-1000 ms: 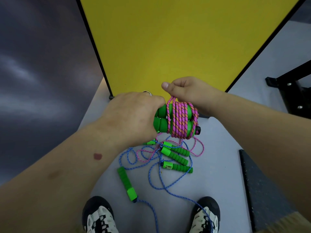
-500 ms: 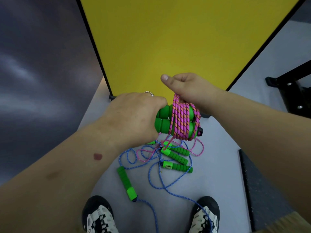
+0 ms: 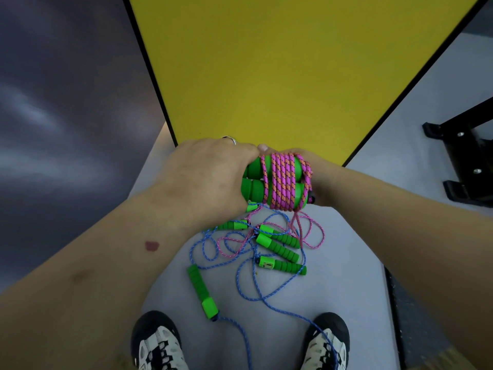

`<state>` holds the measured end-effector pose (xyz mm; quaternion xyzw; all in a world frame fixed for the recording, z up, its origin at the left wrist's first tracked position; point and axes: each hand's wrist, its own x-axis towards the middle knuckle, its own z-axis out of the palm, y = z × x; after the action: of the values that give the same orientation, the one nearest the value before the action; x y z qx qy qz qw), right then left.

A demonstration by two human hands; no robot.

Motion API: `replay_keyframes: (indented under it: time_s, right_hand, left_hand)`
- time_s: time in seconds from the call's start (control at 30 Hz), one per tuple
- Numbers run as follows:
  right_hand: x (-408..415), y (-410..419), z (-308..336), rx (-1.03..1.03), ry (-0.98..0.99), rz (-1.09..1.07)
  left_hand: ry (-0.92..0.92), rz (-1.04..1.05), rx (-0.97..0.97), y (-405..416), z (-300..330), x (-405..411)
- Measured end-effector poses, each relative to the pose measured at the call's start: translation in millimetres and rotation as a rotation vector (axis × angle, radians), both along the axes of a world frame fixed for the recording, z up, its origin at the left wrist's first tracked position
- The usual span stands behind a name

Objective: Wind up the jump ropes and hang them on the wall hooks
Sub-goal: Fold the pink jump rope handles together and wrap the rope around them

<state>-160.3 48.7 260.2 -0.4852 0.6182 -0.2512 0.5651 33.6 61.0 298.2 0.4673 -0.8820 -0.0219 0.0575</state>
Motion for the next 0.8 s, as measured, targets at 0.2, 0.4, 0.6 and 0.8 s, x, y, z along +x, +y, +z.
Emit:
replay_keyframes:
  time_s: [0.2, 0.4, 0.6, 0.8]
  right_hand:
    - [10.2, 27.3, -5.6, 0.081, -0.103, -0.135]
    - [30.8, 56.8, -25.7, 0.048, 0.069, -0.055]
    - [55.1, 79.7, 3.9, -0.173, 0.446, 0.113]
    - [53.2, 73.5, 44.0, -0.328, 0.616, 0.194]
  left_hand:
    - [0.01, 0.084, -0.051, -1.4, -2.1, -0.8]
    - [0.017, 0.179, -0.137, -10.2, -9.9, 6.8]
    - [-0.017, 0.215, -0.142, -12.0, -15.8, 9.0]
    - [-0.004, 0.208, -0.081, -12.9, -17.3, 8.8]
